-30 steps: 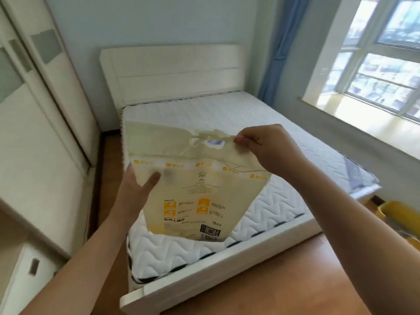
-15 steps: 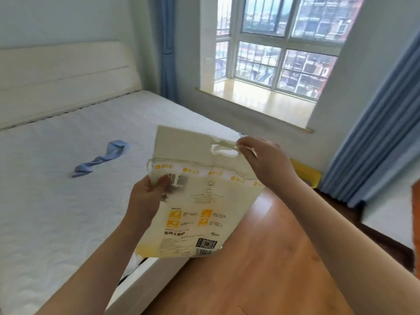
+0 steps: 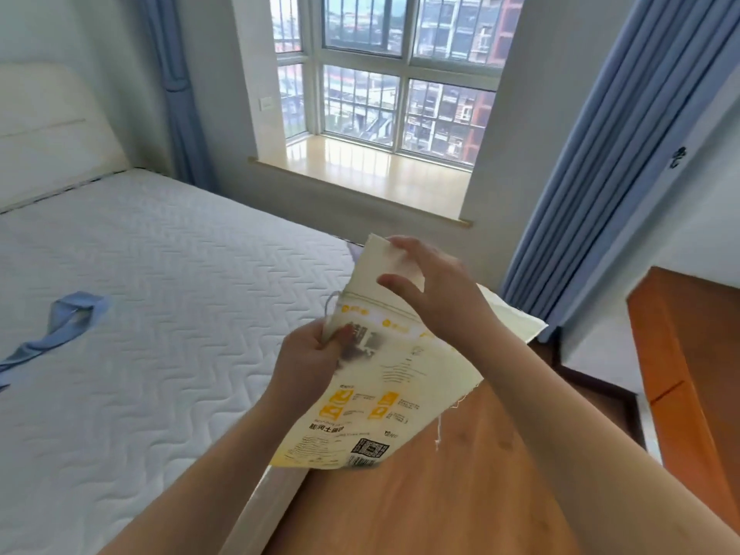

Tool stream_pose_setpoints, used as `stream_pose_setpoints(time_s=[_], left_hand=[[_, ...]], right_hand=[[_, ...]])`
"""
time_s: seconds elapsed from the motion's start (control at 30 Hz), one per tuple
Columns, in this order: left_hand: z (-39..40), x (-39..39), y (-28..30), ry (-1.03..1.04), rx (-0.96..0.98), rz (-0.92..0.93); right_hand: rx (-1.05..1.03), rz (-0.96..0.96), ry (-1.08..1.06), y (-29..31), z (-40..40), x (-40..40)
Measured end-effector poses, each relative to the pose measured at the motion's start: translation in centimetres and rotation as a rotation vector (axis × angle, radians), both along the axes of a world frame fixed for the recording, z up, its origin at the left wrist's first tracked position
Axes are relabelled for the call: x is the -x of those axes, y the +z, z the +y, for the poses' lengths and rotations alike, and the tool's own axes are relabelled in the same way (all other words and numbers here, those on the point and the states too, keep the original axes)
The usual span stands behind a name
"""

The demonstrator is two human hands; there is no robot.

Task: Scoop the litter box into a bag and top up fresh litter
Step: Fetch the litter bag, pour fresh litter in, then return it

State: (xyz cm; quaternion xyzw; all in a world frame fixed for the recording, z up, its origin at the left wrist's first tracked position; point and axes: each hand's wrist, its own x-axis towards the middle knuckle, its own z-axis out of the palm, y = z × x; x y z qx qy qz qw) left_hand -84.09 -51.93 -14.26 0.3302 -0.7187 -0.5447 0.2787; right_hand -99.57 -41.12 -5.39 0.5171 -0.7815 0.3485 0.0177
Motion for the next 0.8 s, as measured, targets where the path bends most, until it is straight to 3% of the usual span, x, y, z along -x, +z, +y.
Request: stream_pose_setpoints(time_s=[0.2, 0.47, 0.6, 0.8], left_hand=[[-2.8, 6.8, -0.1, -0.120, -0.043, 0.021], [-5.3, 15.8, -2.2, -0.234, -0.042, -0.005], [-6.6, 21.6, -4.8, -0.280, 0.087, -0.110], [-8.0, 30.8, -8.1, -0.322, 0.069, -0.253]], right_hand=[[0.165, -0.087, -0.102, 0.8, -3.0, 5.0], [0.204, -0.002, -0.169, -0.5, -4.5, 13.0], [0.255, -0.010, -0.208, -0.9, -3.9, 19.7], [0.324, -0.054, -0.209, -0.3, -2.7, 30.5]])
